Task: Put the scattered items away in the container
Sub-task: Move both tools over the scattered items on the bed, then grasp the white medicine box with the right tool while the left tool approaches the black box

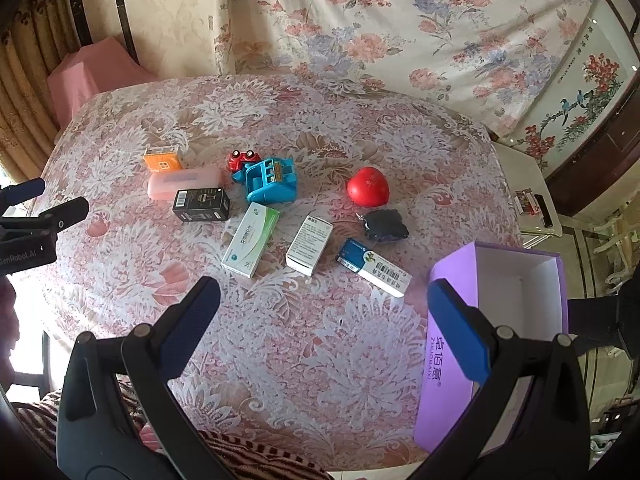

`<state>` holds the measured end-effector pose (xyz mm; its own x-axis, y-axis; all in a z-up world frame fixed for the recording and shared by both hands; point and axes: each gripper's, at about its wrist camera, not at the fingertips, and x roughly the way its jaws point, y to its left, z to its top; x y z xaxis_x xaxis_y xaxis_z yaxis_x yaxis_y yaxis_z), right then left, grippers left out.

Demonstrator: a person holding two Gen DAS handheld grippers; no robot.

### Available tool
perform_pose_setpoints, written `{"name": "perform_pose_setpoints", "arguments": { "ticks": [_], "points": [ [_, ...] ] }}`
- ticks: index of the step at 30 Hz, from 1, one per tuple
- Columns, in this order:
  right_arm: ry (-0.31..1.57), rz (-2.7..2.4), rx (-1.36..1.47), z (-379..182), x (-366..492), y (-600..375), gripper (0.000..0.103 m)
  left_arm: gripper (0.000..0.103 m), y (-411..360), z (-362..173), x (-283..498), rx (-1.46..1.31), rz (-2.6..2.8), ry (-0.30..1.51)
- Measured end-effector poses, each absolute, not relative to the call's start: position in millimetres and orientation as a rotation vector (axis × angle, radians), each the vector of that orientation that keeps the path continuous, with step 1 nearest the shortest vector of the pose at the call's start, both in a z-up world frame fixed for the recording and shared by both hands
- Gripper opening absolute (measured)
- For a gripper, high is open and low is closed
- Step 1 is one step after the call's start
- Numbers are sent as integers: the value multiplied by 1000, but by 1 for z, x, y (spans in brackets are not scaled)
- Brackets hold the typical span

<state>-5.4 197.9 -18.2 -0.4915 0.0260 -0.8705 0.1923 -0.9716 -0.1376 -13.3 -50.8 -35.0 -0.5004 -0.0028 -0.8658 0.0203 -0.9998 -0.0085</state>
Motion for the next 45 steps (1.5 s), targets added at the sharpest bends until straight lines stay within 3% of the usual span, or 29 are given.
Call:
{"name": "perform_pose_setpoints", "arguments": {
  "ticks": [12, 20, 22, 24, 29, 35, 37, 39, 45],
  "points": [
    [251, -2707, 1510, -20, 6, 191, 103, 102, -69, -46, -9, 1559, -2818, 48],
    [118, -2640, 1594, -69, 7, 181, 103, 102, -86, -97, -24, 1671, -2894, 26],
    [101, -2611, 1619, -86, 7, 177, 101, 98, -86, -114, -32, 1730, -2891, 11],
    [89, -2588, 1634, -101, 7, 174, 96, 86, -83, -128, -39, 1769, -2886, -38],
    [26, -2582, 1672, -131, -3, 181, 92, 85, -70, -160, -52, 1842, -2872, -159],
    [-63, -2608, 1709, -155, -21, 199, 92, 87, -51, -182, -64, 1913, -2914, -135],
    [-91, -2618, 1718, -163, -28, 204, 92, 91, -44, -186, -66, 1919, -2933, -138],
    [-114, -2634, 1714, -167, -39, 209, 92, 103, -36, -189, -69, 1920, -2956, -145],
    [-284, -2651, 1730, -183, -70, 231, 78, 103, -18, -192, -82, 1878, -3000, -176]
  ]
}}
